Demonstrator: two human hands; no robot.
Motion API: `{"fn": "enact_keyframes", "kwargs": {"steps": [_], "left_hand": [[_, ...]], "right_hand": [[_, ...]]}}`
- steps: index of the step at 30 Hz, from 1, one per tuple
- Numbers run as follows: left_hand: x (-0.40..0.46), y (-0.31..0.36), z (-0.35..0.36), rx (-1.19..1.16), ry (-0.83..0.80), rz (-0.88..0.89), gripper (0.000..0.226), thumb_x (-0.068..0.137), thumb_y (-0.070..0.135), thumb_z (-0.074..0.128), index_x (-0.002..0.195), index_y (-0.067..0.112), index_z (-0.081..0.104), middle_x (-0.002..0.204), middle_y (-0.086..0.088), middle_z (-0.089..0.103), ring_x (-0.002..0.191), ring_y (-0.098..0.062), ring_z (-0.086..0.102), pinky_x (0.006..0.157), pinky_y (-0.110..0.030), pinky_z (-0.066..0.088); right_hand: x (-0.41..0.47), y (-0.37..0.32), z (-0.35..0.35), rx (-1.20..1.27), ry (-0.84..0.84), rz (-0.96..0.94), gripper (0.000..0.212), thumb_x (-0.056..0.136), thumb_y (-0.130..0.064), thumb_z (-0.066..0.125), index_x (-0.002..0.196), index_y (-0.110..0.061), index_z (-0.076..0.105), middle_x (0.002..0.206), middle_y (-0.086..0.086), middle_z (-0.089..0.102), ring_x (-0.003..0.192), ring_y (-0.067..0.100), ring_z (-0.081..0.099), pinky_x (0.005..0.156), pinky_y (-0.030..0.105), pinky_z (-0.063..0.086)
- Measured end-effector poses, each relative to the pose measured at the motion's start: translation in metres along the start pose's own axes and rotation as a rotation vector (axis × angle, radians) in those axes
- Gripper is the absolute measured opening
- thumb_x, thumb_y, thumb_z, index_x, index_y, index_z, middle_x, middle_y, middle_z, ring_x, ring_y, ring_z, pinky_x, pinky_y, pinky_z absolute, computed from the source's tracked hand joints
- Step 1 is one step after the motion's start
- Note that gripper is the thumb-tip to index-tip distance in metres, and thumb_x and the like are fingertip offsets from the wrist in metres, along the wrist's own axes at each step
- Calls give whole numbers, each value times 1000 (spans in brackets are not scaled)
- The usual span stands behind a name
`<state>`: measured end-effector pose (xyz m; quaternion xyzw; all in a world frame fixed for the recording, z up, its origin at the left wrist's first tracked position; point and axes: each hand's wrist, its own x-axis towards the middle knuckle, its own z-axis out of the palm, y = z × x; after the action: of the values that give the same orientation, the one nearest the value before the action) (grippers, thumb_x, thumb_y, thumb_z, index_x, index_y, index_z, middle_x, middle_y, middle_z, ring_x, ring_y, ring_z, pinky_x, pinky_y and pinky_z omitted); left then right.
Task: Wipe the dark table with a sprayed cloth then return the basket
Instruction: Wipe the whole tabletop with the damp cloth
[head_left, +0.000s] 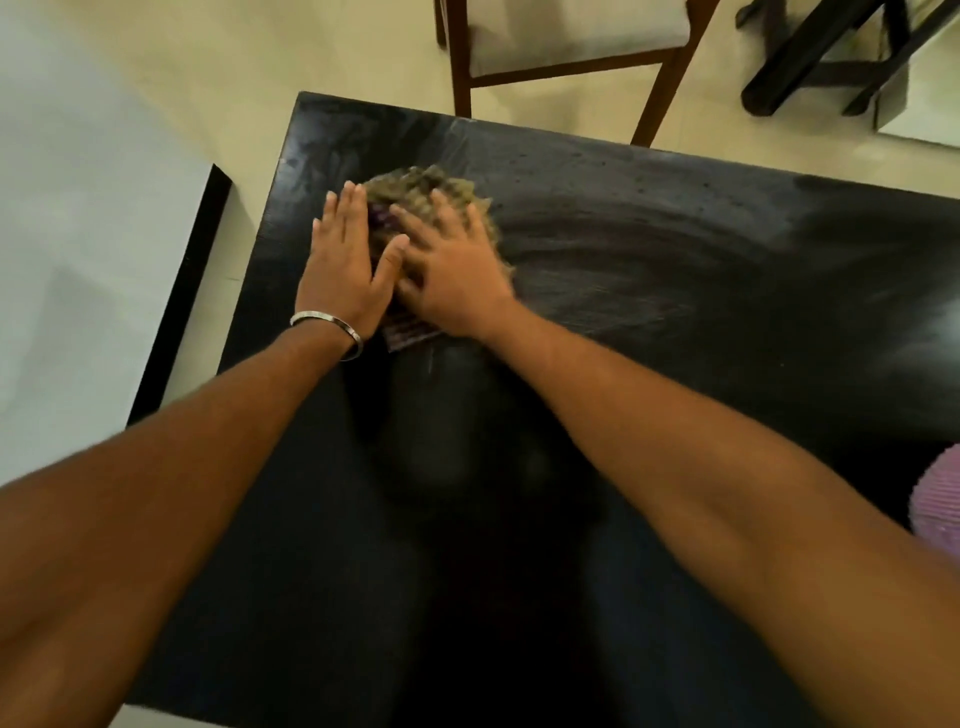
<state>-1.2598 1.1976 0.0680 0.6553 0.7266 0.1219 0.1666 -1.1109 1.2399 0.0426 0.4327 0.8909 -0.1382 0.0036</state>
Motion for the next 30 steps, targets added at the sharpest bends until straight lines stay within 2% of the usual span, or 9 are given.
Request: {"fn": "enact_keyframes", "kwargs": {"steps": [4, 9, 13, 16, 19, 24, 27, 30], "left_hand": [[24, 23, 13, 90, -94, 62, 78, 97, 58, 23, 154, 9, 2, 163, -9, 1, 150, -23, -4, 122, -40, 1], [54, 56, 19, 118, -130, 134, 80, 96, 61, 22, 154, 9, -1, 162, -9, -3, 149, -24, -7, 121, -39, -2], [65, 67, 24, 125, -167, 161, 79, 96, 61, 20, 154, 10, 1, 162, -9, -2, 149, -23, -6, 121, -40, -1], [66, 62, 27, 136, -182, 153, 79, 97, 61, 20, 154, 10, 2, 162, -9, 0, 150, -23, -3, 121, -40, 0], [66, 49, 26, 135, -180, 146, 76, 97, 59, 21, 154, 10, 4, 162, -8, 3, 150, -23, -2, 122, -40, 1], [66, 29, 14, 123, -150, 160, 67, 101, 48, 22, 154, 10, 6, 162, -7, 4, 150, -20, -2, 121, -37, -1], [68, 22, 11, 119, -126, 172, 65, 102, 45, 22, 154, 9, 8, 162, -9, 5, 150, -20, -2, 122, -37, -2], [69, 23, 11, 110, -89, 158, 66, 100, 44, 22, 154, 7, 10, 162, -12, 8, 150, -22, 1, 122, -39, -1]], "right_hand": [[-29, 120, -26, 39, 100, 386, 59, 97, -65, 22, 151, -44, 31, 164, -4, 23, 152, 35, 11, 119, 63, 4], [-139, 253, -47, 53, 186, 928, 62, 96, -66, 22, 154, -43, 23, 166, -3, 17, 152, 37, 7, 118, 65, 2], [-207, 288, -53, 100, 239, 1295, 64, 96, -62, 24, 155, -38, 26, 166, 1, 15, 152, 40, 5, 118, 63, -1], [-193, 279, -55, 117, 269, 1398, 67, 95, -64, 23, 156, -36, 25, 166, 4, 14, 151, 43, 4, 117, 65, -1], [-144, 252, -51, 77, 248, 1259, 73, 92, -72, 19, 156, -37, 21, 167, 6, 12, 150, 46, 5, 117, 67, 0], [-17, 160, -35, 34, 207, 715, 69, 90, -71, 27, 150, -38, 35, 162, 5, 29, 149, 42, 15, 118, 64, 9], [40, 90, -25, -21, 128, 442, 69, 91, -68, 29, 153, -38, 30, 163, 4, 26, 150, 40, 14, 119, 61, 10], [60, 60, -19, -63, 56, 242, 67, 92, -63, 35, 154, -39, 28, 165, 1, 22, 151, 37, 13, 120, 58, 10]]}}
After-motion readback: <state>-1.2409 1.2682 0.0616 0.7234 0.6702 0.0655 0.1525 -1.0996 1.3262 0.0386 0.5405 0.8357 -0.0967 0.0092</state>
